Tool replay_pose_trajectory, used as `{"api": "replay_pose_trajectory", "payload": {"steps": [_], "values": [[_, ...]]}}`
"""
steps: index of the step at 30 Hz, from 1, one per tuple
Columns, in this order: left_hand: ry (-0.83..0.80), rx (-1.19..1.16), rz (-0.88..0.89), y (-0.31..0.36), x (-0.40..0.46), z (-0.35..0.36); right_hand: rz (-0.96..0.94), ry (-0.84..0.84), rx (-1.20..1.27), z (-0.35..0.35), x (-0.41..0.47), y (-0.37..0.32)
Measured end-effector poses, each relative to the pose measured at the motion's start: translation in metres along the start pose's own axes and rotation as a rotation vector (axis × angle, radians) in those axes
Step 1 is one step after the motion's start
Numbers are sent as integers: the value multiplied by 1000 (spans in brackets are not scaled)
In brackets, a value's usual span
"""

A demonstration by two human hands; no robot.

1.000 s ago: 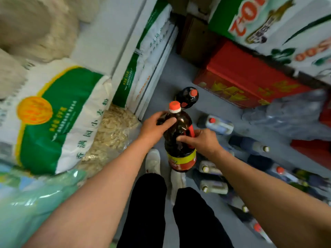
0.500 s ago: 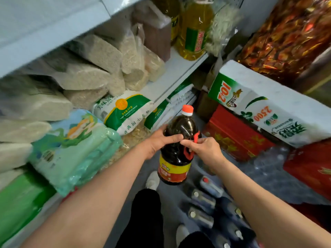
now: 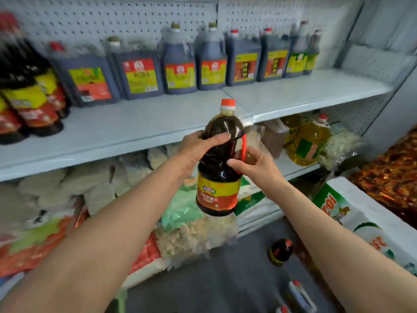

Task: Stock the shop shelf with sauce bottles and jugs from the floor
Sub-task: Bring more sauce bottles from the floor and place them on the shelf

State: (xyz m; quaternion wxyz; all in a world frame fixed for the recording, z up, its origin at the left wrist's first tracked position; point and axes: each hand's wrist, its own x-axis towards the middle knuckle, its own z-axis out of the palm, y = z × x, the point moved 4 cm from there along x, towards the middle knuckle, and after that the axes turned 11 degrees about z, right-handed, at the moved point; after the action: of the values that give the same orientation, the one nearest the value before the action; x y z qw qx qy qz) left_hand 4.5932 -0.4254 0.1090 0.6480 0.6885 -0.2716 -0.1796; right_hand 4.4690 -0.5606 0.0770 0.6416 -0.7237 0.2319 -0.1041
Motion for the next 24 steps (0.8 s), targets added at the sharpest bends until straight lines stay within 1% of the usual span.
{"api": "replay_pose_trajectory", "payload": {"steps": [2,3,7,9,13,16,20,24], "values": [[104,-10,19,29,-1,-39,-118,-97,35,33,6,-17],[149,-20,28,42,-3,-59,-139,-131,41,51,9,-23],[308,-64,52,78,-15,-147,-99,-304,49,137,18,-52],[342,-45,62,90,-21,-176,-75,-358,62,165,23,-64],[448,-2,88,101,-46,-257,-67,-483,81,250,29,-89],[528,-18,113,104,-66,-318,-94,-572,72,313,31,-109],[656,-30,130,109,-97,-389,-148,-660,50,390,34,-133],[773,35,171,107,-122,-453,-207,-716,-11,462,38,-150]]}}
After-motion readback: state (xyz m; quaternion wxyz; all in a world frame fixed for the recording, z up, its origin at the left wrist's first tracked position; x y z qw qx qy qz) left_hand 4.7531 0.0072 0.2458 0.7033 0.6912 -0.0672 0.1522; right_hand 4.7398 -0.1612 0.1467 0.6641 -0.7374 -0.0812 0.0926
